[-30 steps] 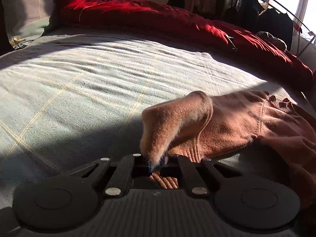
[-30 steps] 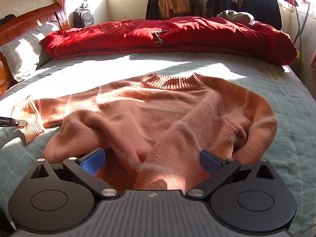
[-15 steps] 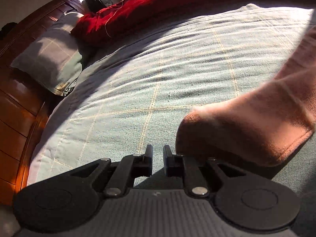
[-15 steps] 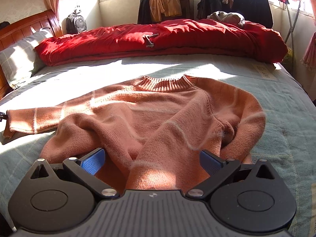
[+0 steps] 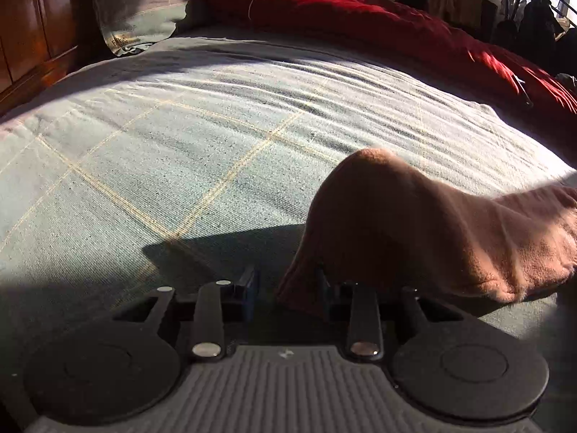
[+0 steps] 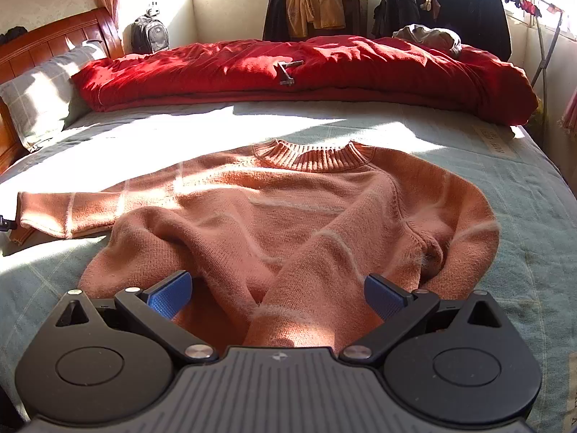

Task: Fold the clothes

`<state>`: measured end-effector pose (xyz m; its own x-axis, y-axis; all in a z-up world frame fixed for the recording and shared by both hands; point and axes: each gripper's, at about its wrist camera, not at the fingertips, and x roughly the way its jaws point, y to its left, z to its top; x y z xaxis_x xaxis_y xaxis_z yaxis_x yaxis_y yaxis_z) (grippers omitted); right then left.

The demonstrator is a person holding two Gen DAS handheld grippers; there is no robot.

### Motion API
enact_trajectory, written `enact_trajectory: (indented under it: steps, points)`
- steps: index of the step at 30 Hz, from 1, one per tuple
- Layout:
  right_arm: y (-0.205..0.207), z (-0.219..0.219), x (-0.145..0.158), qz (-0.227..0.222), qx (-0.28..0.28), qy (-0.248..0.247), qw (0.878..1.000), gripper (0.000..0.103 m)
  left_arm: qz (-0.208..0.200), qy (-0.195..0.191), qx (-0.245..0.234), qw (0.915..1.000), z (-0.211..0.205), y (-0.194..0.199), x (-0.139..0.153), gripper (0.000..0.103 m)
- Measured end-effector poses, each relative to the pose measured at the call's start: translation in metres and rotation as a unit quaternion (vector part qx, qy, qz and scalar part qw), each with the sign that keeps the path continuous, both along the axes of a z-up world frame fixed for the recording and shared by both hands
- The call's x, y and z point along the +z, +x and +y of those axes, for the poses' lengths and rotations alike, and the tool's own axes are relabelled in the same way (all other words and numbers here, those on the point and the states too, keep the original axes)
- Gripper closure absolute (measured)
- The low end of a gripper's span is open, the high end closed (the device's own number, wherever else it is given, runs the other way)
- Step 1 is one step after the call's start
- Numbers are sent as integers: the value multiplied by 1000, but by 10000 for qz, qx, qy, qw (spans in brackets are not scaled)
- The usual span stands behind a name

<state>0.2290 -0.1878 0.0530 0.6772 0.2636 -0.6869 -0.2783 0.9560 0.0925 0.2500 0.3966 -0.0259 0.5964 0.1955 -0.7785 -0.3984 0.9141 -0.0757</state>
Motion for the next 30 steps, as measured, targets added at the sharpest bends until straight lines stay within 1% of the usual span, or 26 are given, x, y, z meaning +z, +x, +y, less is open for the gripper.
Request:
enact_trajectory:
  steps: [2,5,6,7,8,9,10,11,12,14,16,19,20,21,22,23,24,26,27,28,30]
  points:
    - [1,2,-2,37,25,-3,10000,0,-159,-185,219,9995,1,-1,-5,68]
    - [2,4,-3,61,68,-9,10000,0,-275,-298,240,9989,-5,3,-6,68]
    - [1,4,-2,54,78,-5,10000,0,-284,-324,214,9988,-9,3,-7,71]
    - [1,4,-2,42,79,4,10000,0,-292,-350,189,9988,-13,4,-7,71]
    - [0,3,-2,31,68,22,10000,0,-301,-377,164,9987,-16,4,-7,76]
    - [0,2,-2,23,46,47,10000,0,-307,-432,159,9985,-18,3,-7,89]
    - [-1,1,-1,15,25,72,10000,0,-358,-542,161,9978,-18,0,-5,91]
    - [-1,0,-2,15,4,85,10000,0,-405,-499,210,9977,-19,-2,-1,91]
    - [-1,-1,-2,25,-18,84,10000,0,-432,-353,242,9981,-19,-5,5,91]
    - [0,-2,-3,43,-61,81,9999,0,-518,136,384,9978,-16,-10,23,92]
    - [-1,-3,-3,38,-73,79,9999,0,-612,443,554,9956,-8,-18,44,92]
    - [-1,-4,-1,-15,-71,68,10000,0,-726,597,759,9927,7,-26,67,90]
    - [0,-4,-1,-30,-83,73,9999,0,-725,560,823,9924,10,-27,72,84]
    - [0,-5,-1,-34,-94,82,9999,0,-709,549,848,9924,11,-27,74,83]
    - [1,-5,-2,-23,-102,94,9999,0,-683,645,879,9917,10,-25,77,83]
    - [1,-5,-2,-15,-108,98,9999,0,-657,744,906,9909,9,-23,79,86]
    - [1,-5,-3,-8,-110,90,9999,0,-633,898,867,9902,4,-20,81,87]
    - [-1,-5,-3,-5,-115,80,9999,0,-640,1019,649,9906,-7,-8,85,87]
    - [-2,-5,-3,-5,-117,77,9999,0,-684,965,476,9918,-13,-1,87,86]
    - [-3,-6,-3,-10,-120,76,9999,0,-741,865,170,9933,-22,9,87,85]
    - [-5,-6,-2,-37,-131,85,9999,0,-824,694,-459,9931,-43,31,87,76]
